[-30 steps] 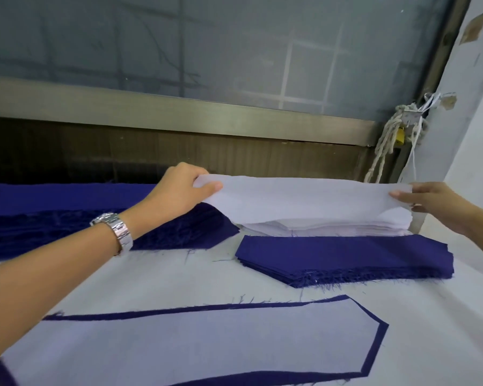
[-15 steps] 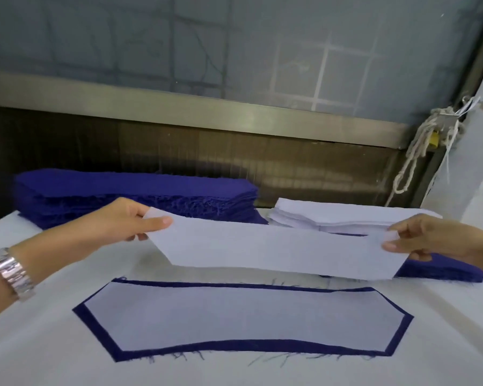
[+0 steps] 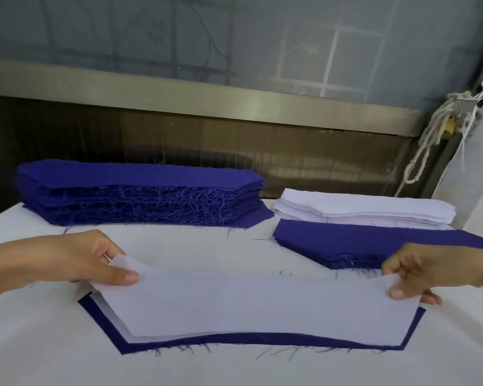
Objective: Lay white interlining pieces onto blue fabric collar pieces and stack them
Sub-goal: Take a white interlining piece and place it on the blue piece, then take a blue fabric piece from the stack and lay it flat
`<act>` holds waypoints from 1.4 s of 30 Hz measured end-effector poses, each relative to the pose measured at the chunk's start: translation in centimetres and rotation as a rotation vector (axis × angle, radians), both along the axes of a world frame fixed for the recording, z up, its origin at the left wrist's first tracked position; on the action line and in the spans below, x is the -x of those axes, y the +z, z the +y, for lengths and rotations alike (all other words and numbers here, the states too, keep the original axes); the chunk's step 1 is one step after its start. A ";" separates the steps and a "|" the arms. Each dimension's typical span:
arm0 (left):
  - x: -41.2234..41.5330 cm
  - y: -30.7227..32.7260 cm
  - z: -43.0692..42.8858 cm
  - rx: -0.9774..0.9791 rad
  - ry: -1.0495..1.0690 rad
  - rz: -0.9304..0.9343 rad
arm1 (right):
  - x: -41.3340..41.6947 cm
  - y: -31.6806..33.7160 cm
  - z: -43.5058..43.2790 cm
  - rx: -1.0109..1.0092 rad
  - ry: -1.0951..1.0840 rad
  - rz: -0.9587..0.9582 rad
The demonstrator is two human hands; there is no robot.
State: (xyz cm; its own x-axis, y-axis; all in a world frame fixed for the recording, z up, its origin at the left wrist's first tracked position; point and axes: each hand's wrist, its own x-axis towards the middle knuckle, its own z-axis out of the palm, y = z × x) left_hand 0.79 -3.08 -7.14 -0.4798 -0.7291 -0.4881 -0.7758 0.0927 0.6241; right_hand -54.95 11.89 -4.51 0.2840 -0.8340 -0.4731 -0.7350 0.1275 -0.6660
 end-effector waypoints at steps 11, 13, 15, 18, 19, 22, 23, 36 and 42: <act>0.1 -1.2 0.2 0.062 -0.012 0.002 | -0.9 -0.2 0.2 -0.016 -0.043 0.057; 0.2 -1.1 0.3 0.060 -0.011 0.012 | -0.7 -0.4 0.2 -0.020 -0.052 0.066; 0.3 -1.0 0.4 0.062 -0.014 0.015 | -0.6 -0.6 0.2 -0.024 -0.062 0.059; 0.5 -0.9 0.6 0.063 -0.006 0.010 | -0.4 -0.9 0.1 -0.018 -0.074 0.061; 0.6 -0.9 0.6 0.058 -0.002 0.004 | -0.4 -0.9 0.0 -0.017 -0.077 0.072; 0.5 -0.8 0.7 0.059 0.023 -0.031 | -0.4 -0.8 0.1 -0.020 -0.096 0.139; 0.4 -0.9 0.7 0.083 0.038 -0.042 | -0.3 -0.7 0.1 -0.018 -0.102 0.159; -0.2 0.1 0.7 0.196 0.151 -0.197 | 1.7 -0.5 0.2 -0.019 -0.143 0.203; -0.2 0.8 1.0 0.237 0.182 -0.264 | 2.4 -0.5 0.2 -0.021 -0.119 0.205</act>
State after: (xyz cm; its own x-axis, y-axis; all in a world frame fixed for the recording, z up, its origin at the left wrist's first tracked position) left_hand 1.00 -2.03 -6.30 -0.2128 -0.8980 -0.3851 -0.9239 0.0566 0.3784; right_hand -57.33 12.07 -5.01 0.0802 -0.8455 -0.5279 -0.8336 0.2335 -0.5006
